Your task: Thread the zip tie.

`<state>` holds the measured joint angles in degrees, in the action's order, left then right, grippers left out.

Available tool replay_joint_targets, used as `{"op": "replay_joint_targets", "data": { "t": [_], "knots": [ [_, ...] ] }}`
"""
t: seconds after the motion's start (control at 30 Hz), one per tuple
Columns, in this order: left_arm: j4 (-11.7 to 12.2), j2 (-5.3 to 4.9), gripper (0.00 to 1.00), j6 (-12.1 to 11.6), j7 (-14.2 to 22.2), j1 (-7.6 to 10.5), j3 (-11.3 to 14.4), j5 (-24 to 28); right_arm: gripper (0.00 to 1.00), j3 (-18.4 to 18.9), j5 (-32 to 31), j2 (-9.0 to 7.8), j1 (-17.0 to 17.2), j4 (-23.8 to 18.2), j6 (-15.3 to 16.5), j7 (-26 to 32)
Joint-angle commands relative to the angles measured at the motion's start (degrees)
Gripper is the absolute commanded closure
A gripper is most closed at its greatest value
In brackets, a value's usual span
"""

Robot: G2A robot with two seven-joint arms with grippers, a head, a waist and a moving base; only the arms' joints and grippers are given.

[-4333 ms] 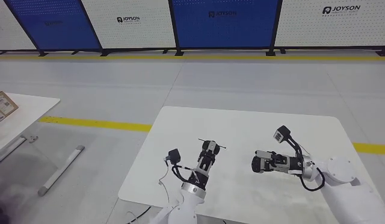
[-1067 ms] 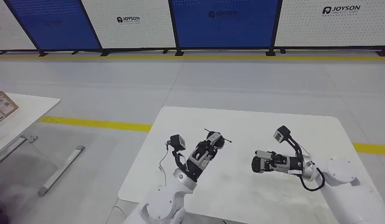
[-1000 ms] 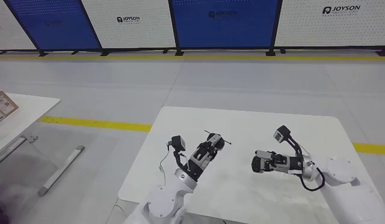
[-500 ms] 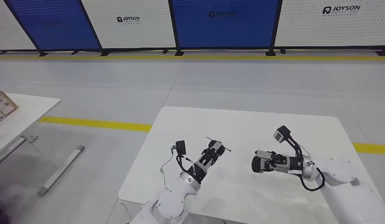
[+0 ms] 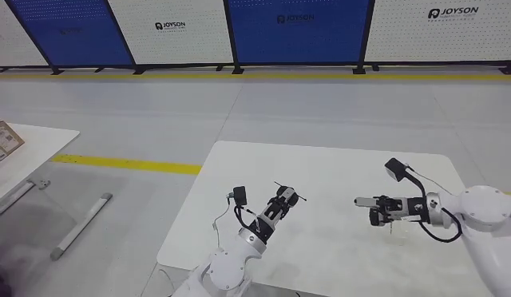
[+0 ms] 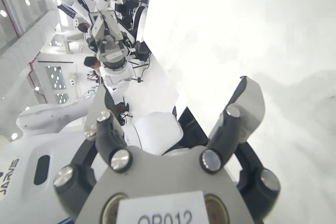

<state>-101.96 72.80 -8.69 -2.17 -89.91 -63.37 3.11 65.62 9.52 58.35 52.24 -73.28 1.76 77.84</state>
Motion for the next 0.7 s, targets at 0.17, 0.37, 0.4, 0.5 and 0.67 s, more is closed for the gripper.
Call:
{"op": "replay_joint_targets", "data": {
  "t": [0.17,0.37,0.4,0.5,0.67],
  "knots": [
    [0.0,0.0,1.0,0.0,0.0,0.0,0.0,0.0,0.0,-0.01,0.21,0.01,0.04,0.0,0.09,0.09],
    [0.0,0.0,1.0,0.0,0.0,0.0,0.0,0.0,0.0,2.09,-4.92,-1.21,1.35,-3.11,-0.35,-0.38],
    [0.0,0.0,1.0,0.0,0.0,0.0,0.0,0.0,0.0,2.28,-5.76,-1.42,1.28,-3.66,-0.57,0.66],
    [0.0,0.0,1.0,0.0,0.0,0.0,0.0,0.0,0.0,2.11,-7.77,-1.88,0.69,-4.41,-0.72,1.8],
    [0.0,0.0,1.0,0.0,0.0,0.0,0.0,0.0,0.0,-2.94,-9.6,-2.28,-2.62,-2.53,-1.78,1.8]
  ]
}}
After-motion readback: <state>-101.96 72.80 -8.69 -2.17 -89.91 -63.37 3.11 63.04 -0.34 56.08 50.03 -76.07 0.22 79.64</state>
